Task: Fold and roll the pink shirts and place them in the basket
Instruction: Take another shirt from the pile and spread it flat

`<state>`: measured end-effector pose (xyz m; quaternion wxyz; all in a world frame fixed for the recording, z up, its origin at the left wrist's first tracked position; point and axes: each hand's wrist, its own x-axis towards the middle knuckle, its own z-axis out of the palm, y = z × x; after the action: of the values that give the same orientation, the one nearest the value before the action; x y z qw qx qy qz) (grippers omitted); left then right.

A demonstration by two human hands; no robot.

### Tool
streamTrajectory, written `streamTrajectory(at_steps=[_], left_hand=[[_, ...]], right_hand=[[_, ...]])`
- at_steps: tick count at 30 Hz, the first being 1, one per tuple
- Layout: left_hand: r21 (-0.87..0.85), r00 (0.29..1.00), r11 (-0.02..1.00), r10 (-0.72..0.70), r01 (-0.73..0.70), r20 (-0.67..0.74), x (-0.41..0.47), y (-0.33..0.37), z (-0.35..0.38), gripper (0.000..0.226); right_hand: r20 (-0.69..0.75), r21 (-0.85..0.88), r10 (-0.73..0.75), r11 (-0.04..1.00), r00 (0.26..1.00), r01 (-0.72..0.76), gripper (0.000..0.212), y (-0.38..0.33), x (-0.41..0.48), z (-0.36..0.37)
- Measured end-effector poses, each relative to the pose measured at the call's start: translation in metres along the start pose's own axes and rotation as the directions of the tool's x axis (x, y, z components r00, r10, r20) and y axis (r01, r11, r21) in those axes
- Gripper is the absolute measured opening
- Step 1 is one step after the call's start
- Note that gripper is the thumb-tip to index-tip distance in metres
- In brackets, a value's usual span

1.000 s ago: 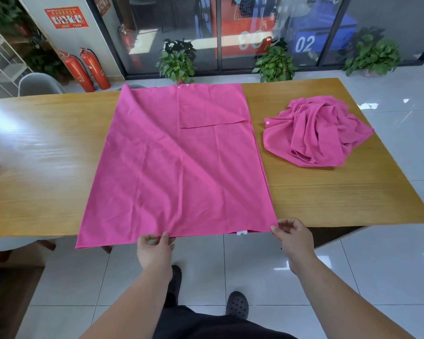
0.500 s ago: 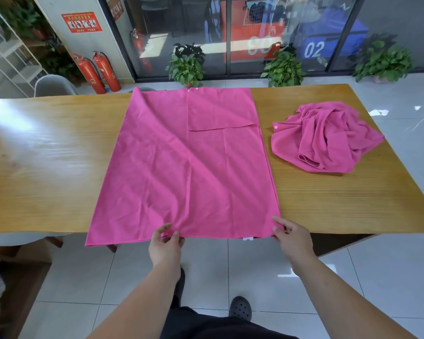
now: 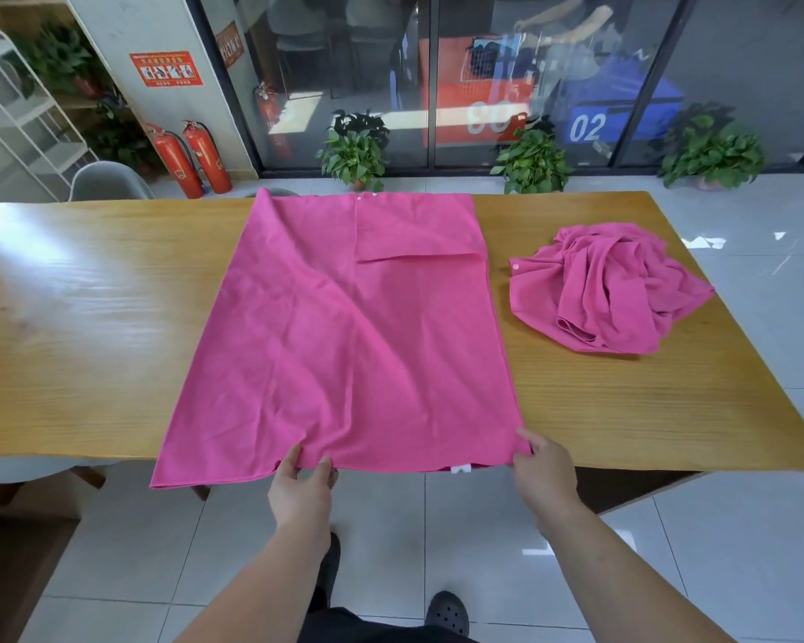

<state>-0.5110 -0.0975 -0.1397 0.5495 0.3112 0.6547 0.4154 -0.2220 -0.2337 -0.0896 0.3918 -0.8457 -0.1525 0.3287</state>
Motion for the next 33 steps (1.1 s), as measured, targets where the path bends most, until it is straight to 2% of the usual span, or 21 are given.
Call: streamTrajectory(at_steps=[2, 4, 6, 7, 9, 11, 14, 18, 20, 22, 24, 27, 33], left_hand=[[0.032, 1.000, 0.999, 0.006, -0.005, -0.017, -0.001, 0.003, -0.002, 0.064], [0.044, 0.999, 0.999, 0.015, -0.014, -0.032, -0.002, 0.005, -0.004, 0.063], [0.057, 0.999, 0.998, 0.032, -0.031, -0.026, -0.004, 0.009, -0.005, 0.063], [0.067, 0.999, 0.997, 0.036, -0.035, -0.020, -0.006, 0.011, -0.004, 0.063], [0.093, 1.000, 0.995, 0.028, -0.027, -0.005, -0.009, 0.013, -0.003, 0.064], [0.122, 1.000, 0.992, 0.018, -0.020, 0.014, -0.013, 0.013, -0.002, 0.065], [0.168, 0.999, 0.986, 0.009, -0.015, 0.038, -0.017, 0.012, -0.002, 0.066], [0.137, 0.999, 0.990, 0.007, -0.013, 0.047, -0.020, 0.012, -0.007, 0.065], [0.057, 0.999, 0.998, -0.028, 0.026, 0.033, -0.018, 0.011, -0.012, 0.061], [-0.027, 0.993, 0.993, -0.114, 0.115, 0.027, -0.013, 0.008, -0.019, 0.052], [-0.046, 0.986, 0.985, -0.164, 0.166, 0.041, -0.005, 0.008, -0.030, 0.045], [-0.011, 0.973, 0.979, -0.201, 0.203, 0.114, 0.013, 0.012, -0.050, 0.049], [0.007, 0.959, 0.974, -0.224, 0.226, 0.175, 0.050, 0.027, -0.095, 0.062]], right_hand=[[-0.018, 0.020, -0.161, 0.987, 0.987, 0.162, 0.054, -0.029, -0.007, 0.003], [-0.087, 0.063, -0.372, 0.924, 0.924, 0.378, 0.052, -0.052, -0.020, 0.001], [-0.156, 0.090, -0.437, 0.887, 0.886, 0.454, 0.052, -0.049, -0.025, -0.003], [-0.156, 0.088, -0.385, 0.912, 0.909, 0.401, 0.052, -0.040, -0.023, -0.004], [-0.116, 0.030, -0.179, 0.983, 0.977, 0.183, 0.053, -0.009, -0.013, -0.003], [-0.077, -0.015, -0.042, 0.999, 0.996, 0.041, 0.053, 0.020, -0.008, -0.002], [-0.080, 0.045, 0.007, 0.999, 0.997, -0.003, 0.054, 0.036, -0.009, 0.000], [-0.104, 0.274, 0.103, 0.959, 0.989, -0.071, 0.056, 0.044, -0.020, 0.004], [-0.069, 0.401, 0.130, 0.911, 0.989, -0.092, 0.056, 0.046, -0.026, 0.009], [0.017, 0.468, 0.130, 0.875, 0.991, -0.123, 0.048, 0.046, -0.035, 0.016], [0.113, 0.452, 0.100, 0.881, 0.988, -0.141, 0.041, 0.047, -0.044, 0.027], [0.246, 0.432, 0.071, 0.885, 0.967, -0.175, 0.036, 0.040, -0.059, 0.050], [0.332, 0.418, 0.087, 0.879, 0.939, -0.230, 0.036, 0.008, -0.079, 0.103]])
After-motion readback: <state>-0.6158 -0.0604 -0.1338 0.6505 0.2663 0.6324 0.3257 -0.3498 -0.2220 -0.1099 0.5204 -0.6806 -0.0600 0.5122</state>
